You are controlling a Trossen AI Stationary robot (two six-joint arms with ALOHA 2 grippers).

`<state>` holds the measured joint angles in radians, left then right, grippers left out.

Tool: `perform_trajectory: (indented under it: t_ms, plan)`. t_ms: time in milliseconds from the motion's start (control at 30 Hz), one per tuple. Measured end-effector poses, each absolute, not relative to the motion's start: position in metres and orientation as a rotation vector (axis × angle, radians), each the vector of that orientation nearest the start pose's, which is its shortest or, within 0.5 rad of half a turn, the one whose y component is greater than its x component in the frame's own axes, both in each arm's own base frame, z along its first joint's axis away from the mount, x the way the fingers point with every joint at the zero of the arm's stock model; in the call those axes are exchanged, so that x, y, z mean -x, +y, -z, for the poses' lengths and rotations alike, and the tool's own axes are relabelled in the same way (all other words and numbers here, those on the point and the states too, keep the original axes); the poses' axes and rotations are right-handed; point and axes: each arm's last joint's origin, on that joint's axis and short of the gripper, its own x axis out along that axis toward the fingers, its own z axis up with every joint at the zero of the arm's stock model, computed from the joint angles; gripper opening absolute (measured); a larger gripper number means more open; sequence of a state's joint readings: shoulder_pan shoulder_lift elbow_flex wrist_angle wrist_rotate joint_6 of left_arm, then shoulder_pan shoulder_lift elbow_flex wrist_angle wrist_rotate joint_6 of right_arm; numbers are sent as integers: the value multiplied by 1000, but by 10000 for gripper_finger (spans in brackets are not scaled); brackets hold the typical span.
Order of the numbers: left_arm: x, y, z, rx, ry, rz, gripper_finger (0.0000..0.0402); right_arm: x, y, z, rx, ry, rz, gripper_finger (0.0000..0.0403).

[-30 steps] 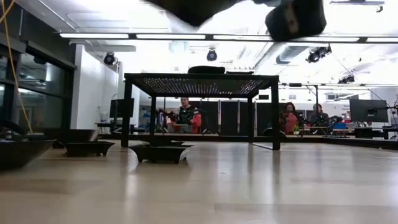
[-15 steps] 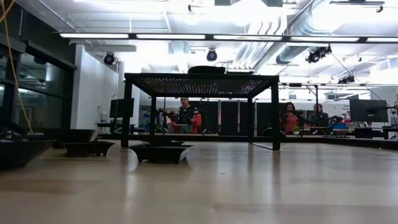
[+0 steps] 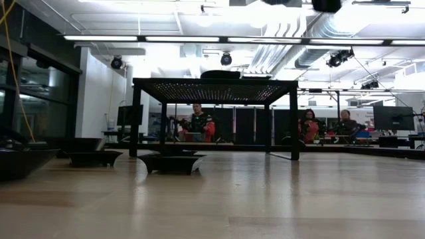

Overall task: Pick & Place Mini shaped plates
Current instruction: Stack the black distorted square plate on top of the other black distorted square plates on the shelf

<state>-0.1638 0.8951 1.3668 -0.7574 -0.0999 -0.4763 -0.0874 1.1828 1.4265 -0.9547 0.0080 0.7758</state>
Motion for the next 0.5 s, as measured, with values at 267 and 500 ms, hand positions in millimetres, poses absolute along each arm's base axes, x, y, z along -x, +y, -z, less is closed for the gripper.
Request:
perform_trajectory:
  t_ms: [267, 500]
  plan:
    - [-144, -17, -450, 442, 224, -117, 142, -222, -101, -386, -876, 604, 584, 0]
    - [-153, -17, -454, 449, 160, -162, 142, -249, -145, -356, -1032, 620, 626, 0]
